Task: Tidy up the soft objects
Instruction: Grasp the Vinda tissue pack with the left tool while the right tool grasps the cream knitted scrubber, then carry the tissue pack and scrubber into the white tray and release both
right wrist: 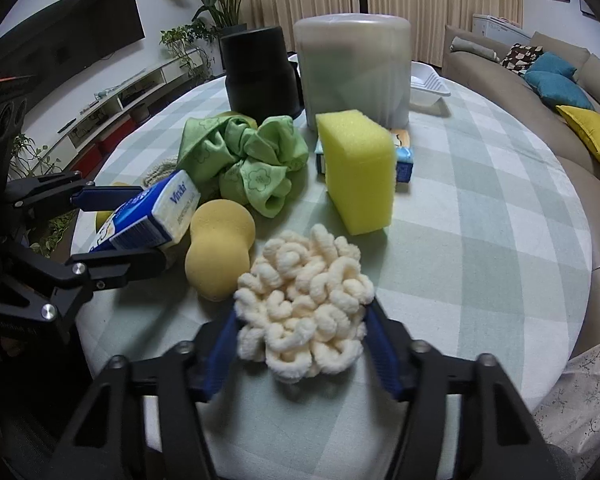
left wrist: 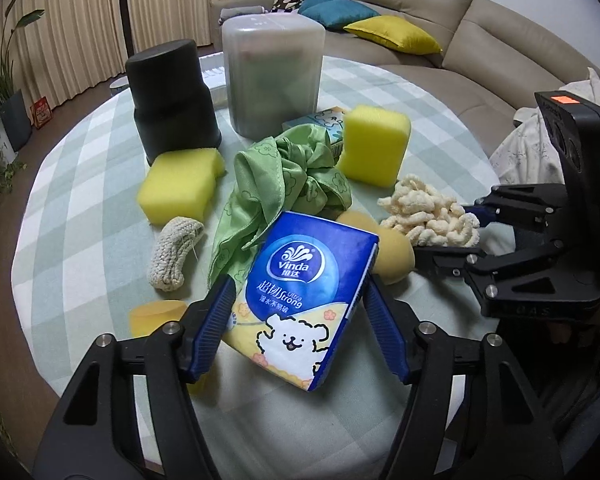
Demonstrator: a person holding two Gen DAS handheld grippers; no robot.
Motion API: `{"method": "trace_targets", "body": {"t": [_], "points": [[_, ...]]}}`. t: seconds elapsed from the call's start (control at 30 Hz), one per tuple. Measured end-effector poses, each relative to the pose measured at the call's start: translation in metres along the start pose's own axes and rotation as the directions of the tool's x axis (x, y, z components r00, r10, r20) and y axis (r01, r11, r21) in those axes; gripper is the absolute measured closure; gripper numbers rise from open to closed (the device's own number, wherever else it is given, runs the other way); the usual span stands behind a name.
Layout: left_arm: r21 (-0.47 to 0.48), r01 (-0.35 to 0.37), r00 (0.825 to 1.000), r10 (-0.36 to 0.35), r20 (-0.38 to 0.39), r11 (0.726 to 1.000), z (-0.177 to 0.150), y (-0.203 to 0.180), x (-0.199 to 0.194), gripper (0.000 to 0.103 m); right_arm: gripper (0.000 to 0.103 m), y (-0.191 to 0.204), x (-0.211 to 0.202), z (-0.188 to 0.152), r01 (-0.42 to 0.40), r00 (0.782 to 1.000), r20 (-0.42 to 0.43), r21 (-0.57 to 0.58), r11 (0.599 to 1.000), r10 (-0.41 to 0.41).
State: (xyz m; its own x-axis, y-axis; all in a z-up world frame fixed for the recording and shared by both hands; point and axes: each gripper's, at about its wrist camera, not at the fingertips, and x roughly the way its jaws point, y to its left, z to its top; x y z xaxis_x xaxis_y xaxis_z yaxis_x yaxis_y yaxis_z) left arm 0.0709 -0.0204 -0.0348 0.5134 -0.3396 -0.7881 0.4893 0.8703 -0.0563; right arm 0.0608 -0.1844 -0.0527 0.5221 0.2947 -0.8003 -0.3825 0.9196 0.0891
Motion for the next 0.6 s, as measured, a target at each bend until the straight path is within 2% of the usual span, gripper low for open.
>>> {"method": "trace_targets", "body": {"t": [0.07, 0.17, 0.27, 0.6], "points": [[-0.016, 0.001, 1.0, -0.001, 0.011, 1.0, -0.001, 0.002, -0.004, 0.042, 0.064, -0.001, -0.001, 0.0, -0.009, 1.0, 0.003, 0.004, 1.0, 0.009], [-0.04, -0.007, 1.0, 0.008, 0.027, 0.999, -0.002, 0.006, -0.008, 0.043, 0.071, -0.003, -0.002, 0.0, -0.022, 1.0, 0.005, 0.017, 1.0, 0.022], [-0.067, -0.011, 0.999, 0.014, 0.041, 0.998, -0.003, 0.011, -0.013, 0.05, 0.075, -0.003, -0.002, -0.001, -0.031, 0.999, 0.008, 0.021, 0.999, 0.031], [-0.172, -0.027, 0.996, 0.042, 0.084, 0.985, -0.012, 0.028, -0.03, 0.052, 0.077, -0.003, -0.017, 0.001, -0.007, 0.998, 0.058, 0.029, 1.0, 0.005]]}}
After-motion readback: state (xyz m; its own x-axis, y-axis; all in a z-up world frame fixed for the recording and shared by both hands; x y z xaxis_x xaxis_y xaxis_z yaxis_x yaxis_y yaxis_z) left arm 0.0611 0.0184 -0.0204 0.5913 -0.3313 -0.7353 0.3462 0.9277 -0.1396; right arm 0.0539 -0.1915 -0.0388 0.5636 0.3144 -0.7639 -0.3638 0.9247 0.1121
